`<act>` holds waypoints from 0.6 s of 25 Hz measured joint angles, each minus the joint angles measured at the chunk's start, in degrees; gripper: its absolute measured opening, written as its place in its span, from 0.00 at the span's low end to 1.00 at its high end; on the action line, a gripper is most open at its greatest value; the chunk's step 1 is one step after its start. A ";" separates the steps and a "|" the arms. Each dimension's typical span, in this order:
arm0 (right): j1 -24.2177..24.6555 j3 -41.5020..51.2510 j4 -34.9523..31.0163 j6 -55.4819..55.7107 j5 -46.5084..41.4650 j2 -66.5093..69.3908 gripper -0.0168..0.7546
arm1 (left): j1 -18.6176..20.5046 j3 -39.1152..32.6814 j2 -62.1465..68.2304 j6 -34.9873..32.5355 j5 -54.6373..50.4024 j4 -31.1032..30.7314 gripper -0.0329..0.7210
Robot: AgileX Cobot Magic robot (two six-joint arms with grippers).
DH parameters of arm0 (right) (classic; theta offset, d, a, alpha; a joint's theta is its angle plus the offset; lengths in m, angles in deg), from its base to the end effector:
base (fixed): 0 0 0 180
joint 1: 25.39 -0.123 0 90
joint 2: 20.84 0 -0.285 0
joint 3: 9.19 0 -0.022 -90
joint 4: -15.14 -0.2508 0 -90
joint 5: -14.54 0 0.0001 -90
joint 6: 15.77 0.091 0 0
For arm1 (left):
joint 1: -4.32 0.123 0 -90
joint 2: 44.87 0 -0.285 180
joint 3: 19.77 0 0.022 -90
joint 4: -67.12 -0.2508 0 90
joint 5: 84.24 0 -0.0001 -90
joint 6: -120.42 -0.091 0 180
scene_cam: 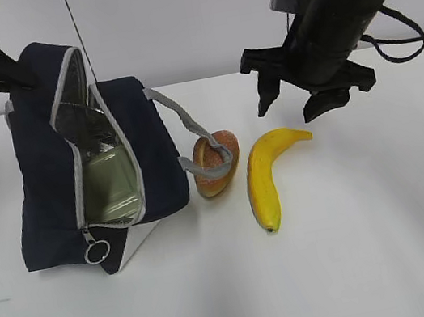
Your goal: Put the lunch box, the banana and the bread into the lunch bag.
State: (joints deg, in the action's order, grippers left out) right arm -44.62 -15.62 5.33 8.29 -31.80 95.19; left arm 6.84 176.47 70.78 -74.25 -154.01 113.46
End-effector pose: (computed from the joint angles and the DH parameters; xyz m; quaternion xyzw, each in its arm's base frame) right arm 0.3797 0.1443 0.2335 0.0859 0.9717 0.1443 0.1662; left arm 0.3980 -0.0443 0.2973 -0.0032 0.9208 -0.3631 0.1426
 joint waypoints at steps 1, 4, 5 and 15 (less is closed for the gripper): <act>0.00 0.00 -0.13 0.37 0.46 0.50 0.70 | 0.00 0.00 0.00 0.00 0.00 0.00 0.02; 0.00 0.00 -1.58 0.65 1.66 3.02 0.70 | 0.00 0.00 0.00 0.00 -0.09 -0.07 0.02; -0.11 0.00 -2.05 0.65 2.01 3.81 0.70 | 0.00 0.00 0.00 0.00 -0.09 -0.07 0.02; -0.95 0.00 -5.88 -2.29 5.61 9.63 0.70 | 0.00 0.00 0.00 0.00 -0.09 -0.07 0.02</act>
State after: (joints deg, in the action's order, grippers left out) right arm -45.58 -15.62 -0.55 6.00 -26.19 104.82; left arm 6.84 176.47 70.78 -74.25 -154.10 113.39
